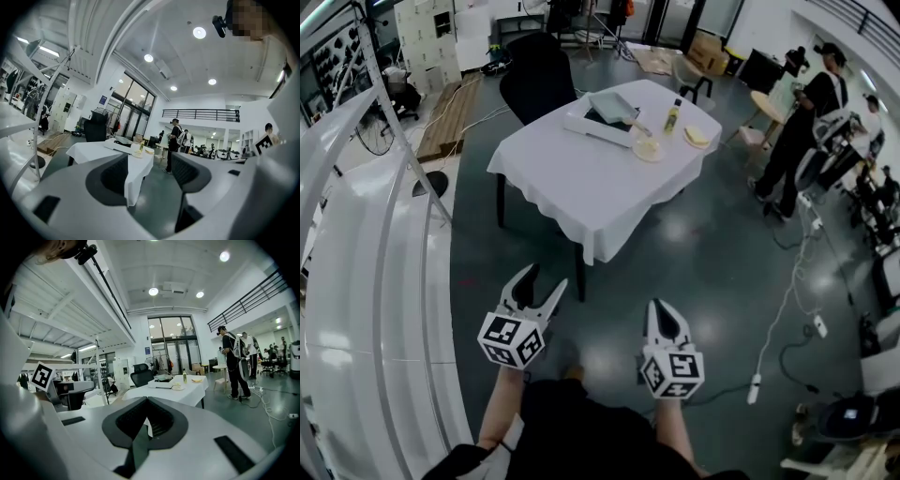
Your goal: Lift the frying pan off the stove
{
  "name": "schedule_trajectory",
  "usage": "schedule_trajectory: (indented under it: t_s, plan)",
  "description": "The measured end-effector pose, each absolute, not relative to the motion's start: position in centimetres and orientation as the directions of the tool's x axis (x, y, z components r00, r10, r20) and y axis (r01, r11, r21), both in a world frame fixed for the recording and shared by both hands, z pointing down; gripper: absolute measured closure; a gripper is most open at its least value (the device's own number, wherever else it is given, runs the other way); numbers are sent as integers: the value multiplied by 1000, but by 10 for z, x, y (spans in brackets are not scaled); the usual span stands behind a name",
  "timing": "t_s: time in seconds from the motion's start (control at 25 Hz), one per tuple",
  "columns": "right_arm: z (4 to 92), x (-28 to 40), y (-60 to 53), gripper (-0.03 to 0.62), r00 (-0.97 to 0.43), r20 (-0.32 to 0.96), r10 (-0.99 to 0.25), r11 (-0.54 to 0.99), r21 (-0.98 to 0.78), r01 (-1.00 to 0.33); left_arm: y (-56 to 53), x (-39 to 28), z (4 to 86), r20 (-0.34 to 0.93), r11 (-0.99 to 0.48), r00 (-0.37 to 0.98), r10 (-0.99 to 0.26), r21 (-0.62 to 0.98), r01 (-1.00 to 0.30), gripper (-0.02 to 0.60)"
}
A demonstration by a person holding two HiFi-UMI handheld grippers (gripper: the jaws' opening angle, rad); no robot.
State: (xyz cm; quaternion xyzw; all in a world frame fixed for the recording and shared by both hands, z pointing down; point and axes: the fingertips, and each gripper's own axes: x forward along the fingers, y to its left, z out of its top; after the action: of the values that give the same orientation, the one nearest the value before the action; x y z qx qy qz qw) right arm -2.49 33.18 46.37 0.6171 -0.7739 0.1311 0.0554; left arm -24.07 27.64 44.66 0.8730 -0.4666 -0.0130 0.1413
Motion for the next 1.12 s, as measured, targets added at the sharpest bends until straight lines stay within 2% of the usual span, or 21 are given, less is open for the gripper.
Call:
schedule_trajectory:
  t_s: [0.52, 1.12]
  plan:
    - [466, -48, 257, 589, -240, 227, -944, 218, -119, -969, 217, -263, 455, 111, -533, 572, -813, 252, -807, 310]
    - [481, -44, 261, 589, -199, 292, -936, 168, -127, -978, 214, -255, 479, 173, -558, 620, -765, 302, -773, 310]
